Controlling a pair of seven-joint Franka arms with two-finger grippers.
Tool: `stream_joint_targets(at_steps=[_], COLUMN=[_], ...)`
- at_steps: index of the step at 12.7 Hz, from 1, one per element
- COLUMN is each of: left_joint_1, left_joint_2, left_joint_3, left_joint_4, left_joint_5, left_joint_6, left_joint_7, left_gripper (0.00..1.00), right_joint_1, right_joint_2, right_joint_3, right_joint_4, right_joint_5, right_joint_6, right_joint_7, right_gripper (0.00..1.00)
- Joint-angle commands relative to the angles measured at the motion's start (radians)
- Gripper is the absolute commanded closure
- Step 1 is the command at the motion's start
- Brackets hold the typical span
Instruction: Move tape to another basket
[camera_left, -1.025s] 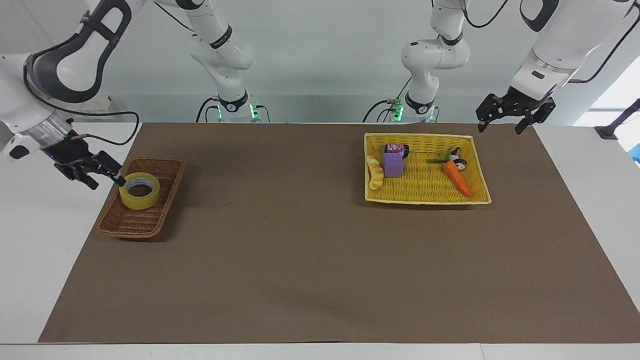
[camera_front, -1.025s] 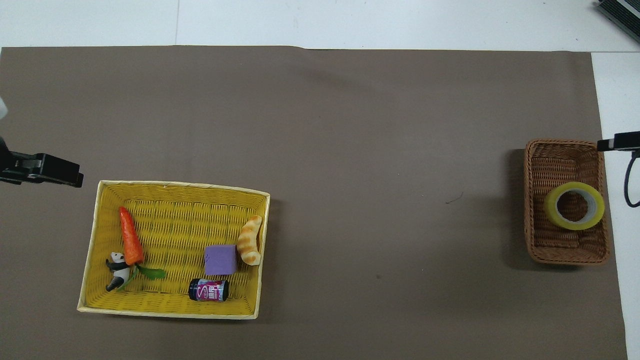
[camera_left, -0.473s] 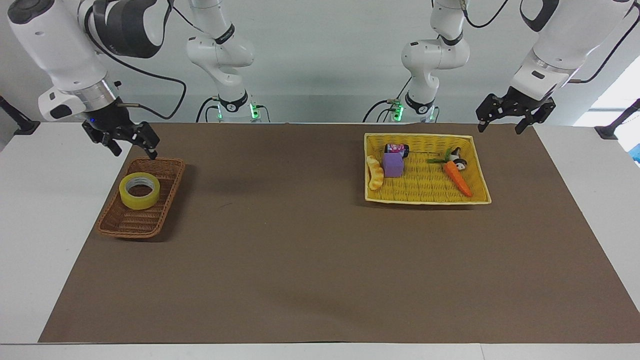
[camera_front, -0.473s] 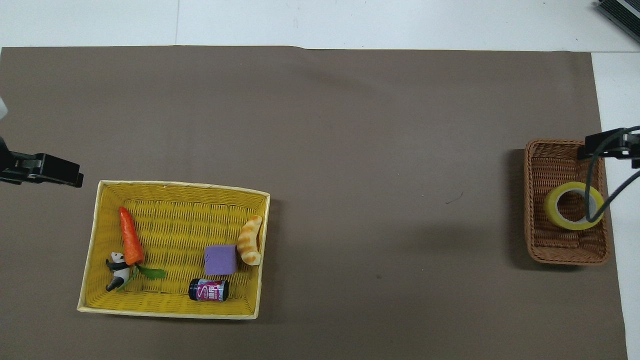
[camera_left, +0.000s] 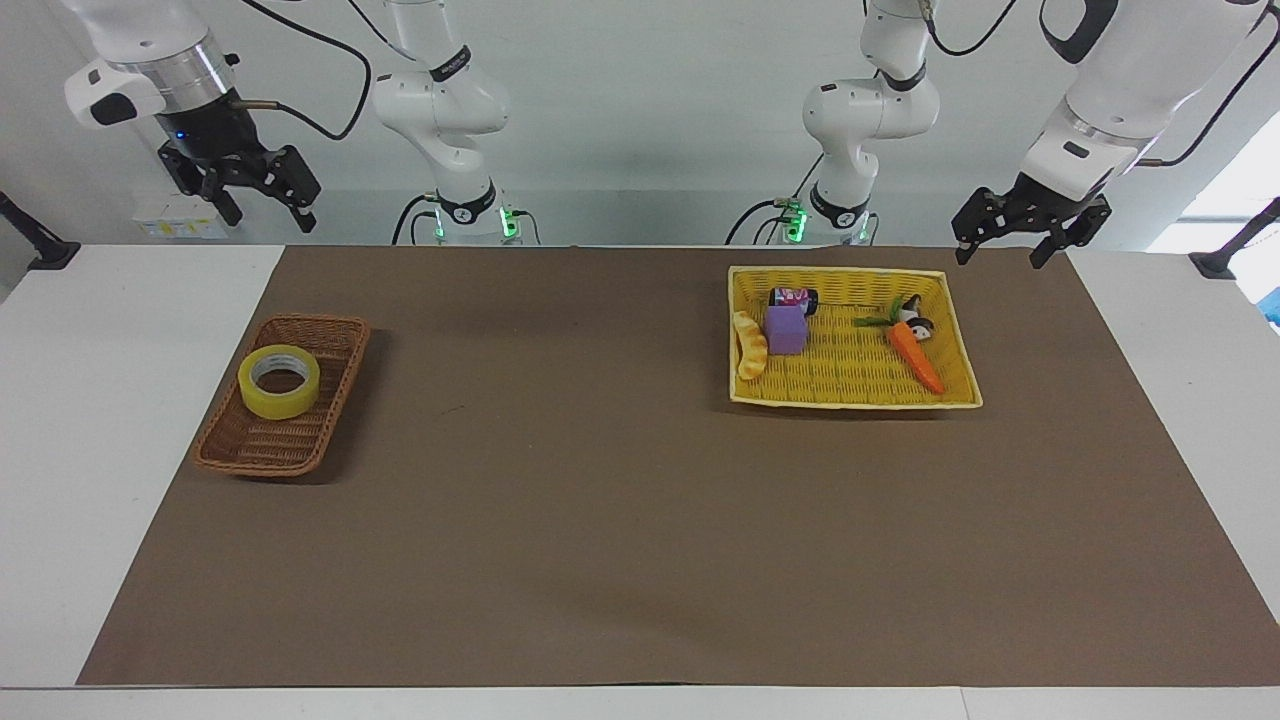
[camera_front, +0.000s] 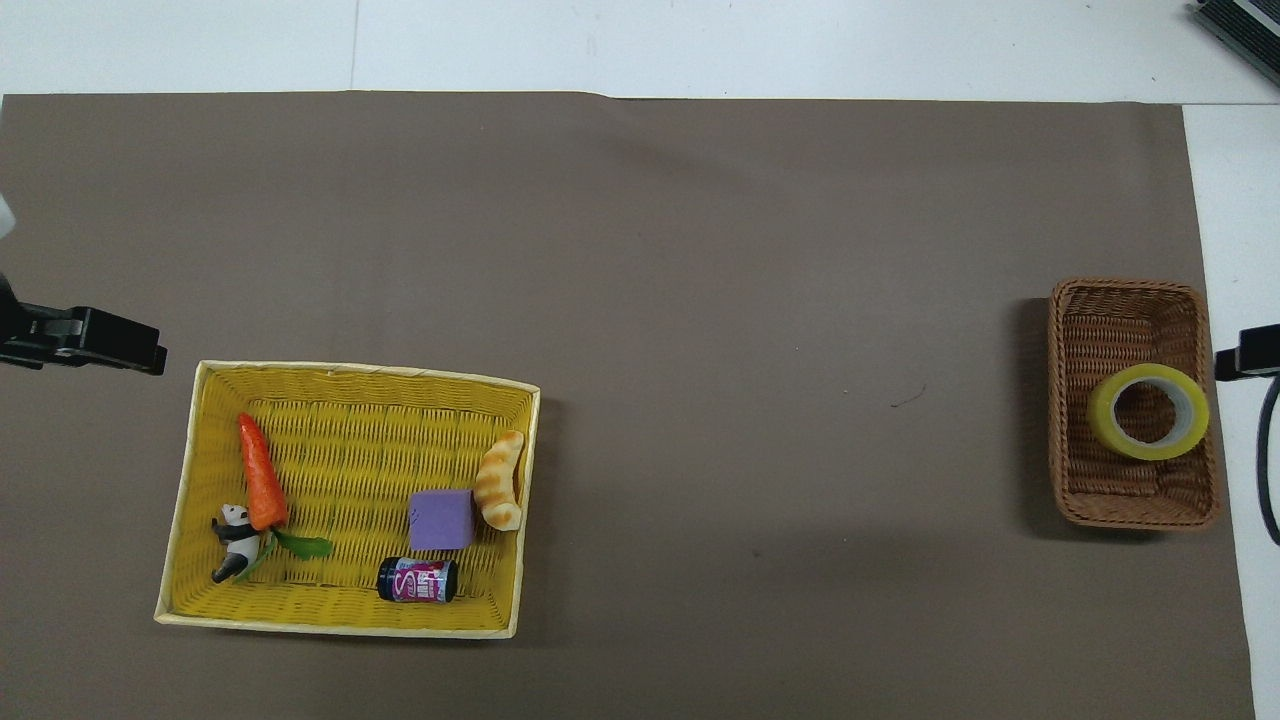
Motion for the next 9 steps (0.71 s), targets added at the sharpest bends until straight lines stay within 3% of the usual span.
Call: stream_joint_targets(at_steps=[1, 3, 9], left_joint_1=[0.011, 0.011, 0.011], left_joint_2=[-0.001, -0.001, -0.001], left_joint_3=[-0.008, -0.008, -0.008], left_joint_4=[0.016, 0.016, 0.016], left_joint_5=[0.011, 0.011, 0.011], left_joint_6=[-0.024, -0.024, -0.024], left_joint_7=[0.011, 0.011, 0.011], left_gripper=[0.0, 0.0, 0.0], right_joint_1=[-0.001, -0.001, -0.01], right_joint_2=[-0.023, -0.021, -0.014], right_joint_3=[0.03, 0.051, 0.051], right_joint_4=[-0.035, -0.033, -0.024], right_joint_5=[-0.018, -0.006, -0.013], right_joint_6=[-0.002, 0.008, 0.012], right_joint_7=[0.032, 0.104, 0.095], right_gripper=[0.0, 0.0, 0.0])
